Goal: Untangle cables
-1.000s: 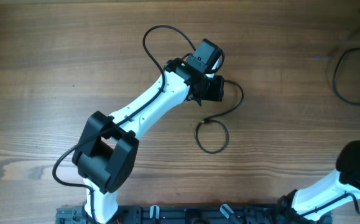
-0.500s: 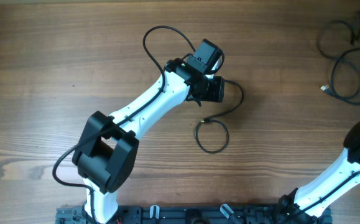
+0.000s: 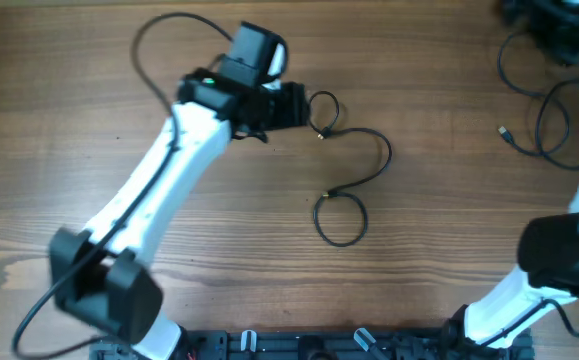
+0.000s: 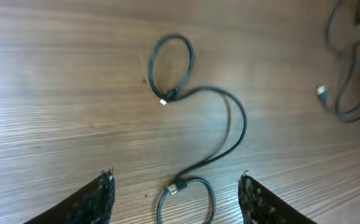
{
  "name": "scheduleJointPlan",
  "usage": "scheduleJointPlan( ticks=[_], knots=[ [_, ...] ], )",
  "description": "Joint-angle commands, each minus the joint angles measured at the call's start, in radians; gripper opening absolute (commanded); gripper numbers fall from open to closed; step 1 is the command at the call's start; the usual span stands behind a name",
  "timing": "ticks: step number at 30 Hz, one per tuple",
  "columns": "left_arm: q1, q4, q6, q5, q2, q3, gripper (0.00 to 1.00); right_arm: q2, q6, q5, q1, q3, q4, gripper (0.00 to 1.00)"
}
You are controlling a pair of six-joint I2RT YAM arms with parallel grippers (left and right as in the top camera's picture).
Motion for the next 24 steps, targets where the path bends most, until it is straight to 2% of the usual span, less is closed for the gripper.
scheduleJointPlan(
  ticks=[1, 11, 17, 24],
  knots=[
    [0.080, -0.047, 0.008, 0.008, -0.040, 0.013, 0.66, -0.001, -0.126, -0.019, 0.126, 0.007, -0.040, 0.99],
    [0.193, -0.125, 0.008, 0.000, -0.042, 0.012, 0.70, 0.011, -0.129, 0.094, 0.384, -0.008, -0.102, 0.99],
    [0.196, -0.166, 0.004, -0.105, -0.041, 0.007, 0.72, 0.015, -0.088, 0.090, 0.460, -0.147, -0.051, 0.97],
    [0.200, -0.158, 0.004, -0.109, -0.040, 0.005, 0.73, 0.015, -0.066, 0.067, 0.496, -0.268, 0.015, 0.97]
  ],
)
